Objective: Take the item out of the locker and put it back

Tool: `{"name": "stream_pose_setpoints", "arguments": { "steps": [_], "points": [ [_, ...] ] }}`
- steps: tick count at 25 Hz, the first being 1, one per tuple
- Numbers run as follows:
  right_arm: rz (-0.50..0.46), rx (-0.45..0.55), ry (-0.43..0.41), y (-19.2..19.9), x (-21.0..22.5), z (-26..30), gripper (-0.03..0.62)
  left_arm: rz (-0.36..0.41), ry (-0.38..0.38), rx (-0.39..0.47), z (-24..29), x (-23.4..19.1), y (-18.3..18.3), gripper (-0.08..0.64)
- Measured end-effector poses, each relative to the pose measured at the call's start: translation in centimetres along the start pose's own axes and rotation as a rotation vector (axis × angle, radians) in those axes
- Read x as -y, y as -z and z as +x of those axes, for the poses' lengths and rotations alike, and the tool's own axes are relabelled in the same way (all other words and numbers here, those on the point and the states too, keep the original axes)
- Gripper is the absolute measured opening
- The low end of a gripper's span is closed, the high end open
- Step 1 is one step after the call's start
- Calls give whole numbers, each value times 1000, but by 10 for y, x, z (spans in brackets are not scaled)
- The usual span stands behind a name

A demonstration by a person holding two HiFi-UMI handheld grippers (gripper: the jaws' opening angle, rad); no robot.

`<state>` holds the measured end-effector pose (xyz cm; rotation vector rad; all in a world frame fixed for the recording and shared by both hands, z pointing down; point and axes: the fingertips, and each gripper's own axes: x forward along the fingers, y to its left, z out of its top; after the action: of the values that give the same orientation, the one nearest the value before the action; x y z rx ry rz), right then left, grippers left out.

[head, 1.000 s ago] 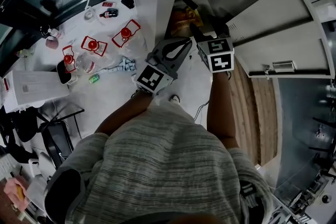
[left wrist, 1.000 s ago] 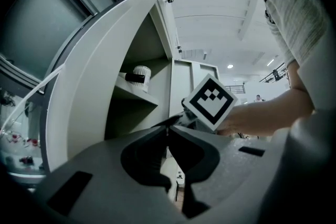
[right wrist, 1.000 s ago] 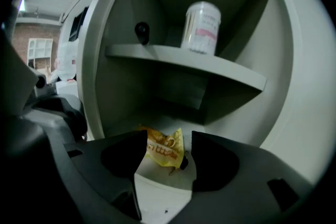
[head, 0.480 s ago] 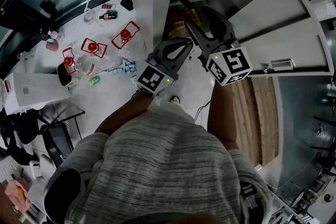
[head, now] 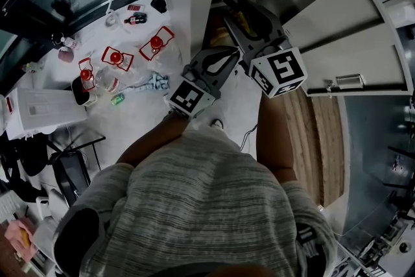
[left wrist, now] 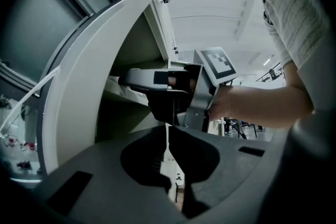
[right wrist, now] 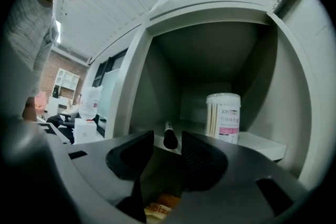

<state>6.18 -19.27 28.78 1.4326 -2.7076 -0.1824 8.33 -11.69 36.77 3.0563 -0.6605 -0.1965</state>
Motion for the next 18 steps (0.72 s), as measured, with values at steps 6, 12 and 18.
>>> {"name": "stream_pose_setpoints", "arguments": {
  "steps": [6,12,18],
  "points": [
    [3,8,-12,2,-1,9,152,18,0,0,-1,-1,-2,17],
    [-9,7,4,0,3,10,110,16,-5,-2,-3,-1,-2,18],
    [-66,-30,-6,0,-2,15,84,24,1,-2,-4,-1,-3,17]
  ]
}}
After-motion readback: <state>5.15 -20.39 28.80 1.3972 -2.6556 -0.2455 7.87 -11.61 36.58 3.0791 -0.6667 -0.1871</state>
